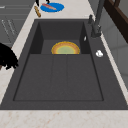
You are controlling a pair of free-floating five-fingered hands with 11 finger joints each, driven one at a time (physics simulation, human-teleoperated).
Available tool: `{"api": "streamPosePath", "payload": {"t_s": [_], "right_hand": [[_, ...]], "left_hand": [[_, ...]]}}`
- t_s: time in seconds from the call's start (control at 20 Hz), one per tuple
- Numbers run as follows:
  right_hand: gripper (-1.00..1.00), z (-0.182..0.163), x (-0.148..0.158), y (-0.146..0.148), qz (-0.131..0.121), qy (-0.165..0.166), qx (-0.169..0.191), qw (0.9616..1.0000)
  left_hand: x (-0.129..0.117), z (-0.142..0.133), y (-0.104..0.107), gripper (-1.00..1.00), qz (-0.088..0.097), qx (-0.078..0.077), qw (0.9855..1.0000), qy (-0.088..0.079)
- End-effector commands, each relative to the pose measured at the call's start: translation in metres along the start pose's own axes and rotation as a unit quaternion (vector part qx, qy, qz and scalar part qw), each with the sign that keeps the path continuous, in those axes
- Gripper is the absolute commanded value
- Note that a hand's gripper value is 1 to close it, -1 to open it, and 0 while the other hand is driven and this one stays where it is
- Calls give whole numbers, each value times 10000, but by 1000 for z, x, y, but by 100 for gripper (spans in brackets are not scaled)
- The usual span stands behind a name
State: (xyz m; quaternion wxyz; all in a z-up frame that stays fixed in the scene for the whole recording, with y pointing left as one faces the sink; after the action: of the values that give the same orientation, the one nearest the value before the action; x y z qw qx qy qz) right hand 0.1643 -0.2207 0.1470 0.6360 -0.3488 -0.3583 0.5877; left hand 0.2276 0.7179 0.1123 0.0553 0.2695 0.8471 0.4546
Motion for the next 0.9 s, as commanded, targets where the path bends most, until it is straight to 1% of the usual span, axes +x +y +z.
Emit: {"api": "streamPosePath", "payload": {"t_s": [0.0,0.1,0.2,0.25,0.3,0.35,0.4,0.5,0.55,0.6,0.65,0.75,0.85], "right_hand": [[0,0,0,0,0,0,0,10000],[0,0,0,0,0,0,0,10000],[0,0,0,0,0,0,0,10000],[0,0,0,0,0,0,0,10000],[0,0,0,0,0,0,0,10000],[0,0,0,0,0,0,0,10000],[0,0,0,0,0,0,0,10000],[0,0,0,0,0,0,0,10000],[0,0,0,0,0,0,0,10000],[0,0,0,0,0,0,0,10000],[0,0,0,0,0,0,0,10000],[0,0,0,0,0,0,0,10000],[0,0,0,0,0,0,0,10000]], "left_hand": [[11,11,10,-100,-190,50,9995,261],[14,15,15,-100,-199,31,9994,278],[17,18,20,-100,-184,-74,9993,321],[15,15,19,-100,-224,-47,9986,475],[15,17,18,-100,-223,-121,9982,547],[14,15,16,-100,-5,-284,9987,422],[15,16,17,-100,-17,-93,9999,131],[17,22,18,-100,-5,-103,9998,141],[14,16,22,-100,127,-277,9993,218],[12,10,19,-100,289,-635,9969,351],[13,15,17,-100,279,-691,9966,352],[12,16,16,-100,297,-803,9955,406],[10,16,15,-100,298,-939,9941,448]]}}
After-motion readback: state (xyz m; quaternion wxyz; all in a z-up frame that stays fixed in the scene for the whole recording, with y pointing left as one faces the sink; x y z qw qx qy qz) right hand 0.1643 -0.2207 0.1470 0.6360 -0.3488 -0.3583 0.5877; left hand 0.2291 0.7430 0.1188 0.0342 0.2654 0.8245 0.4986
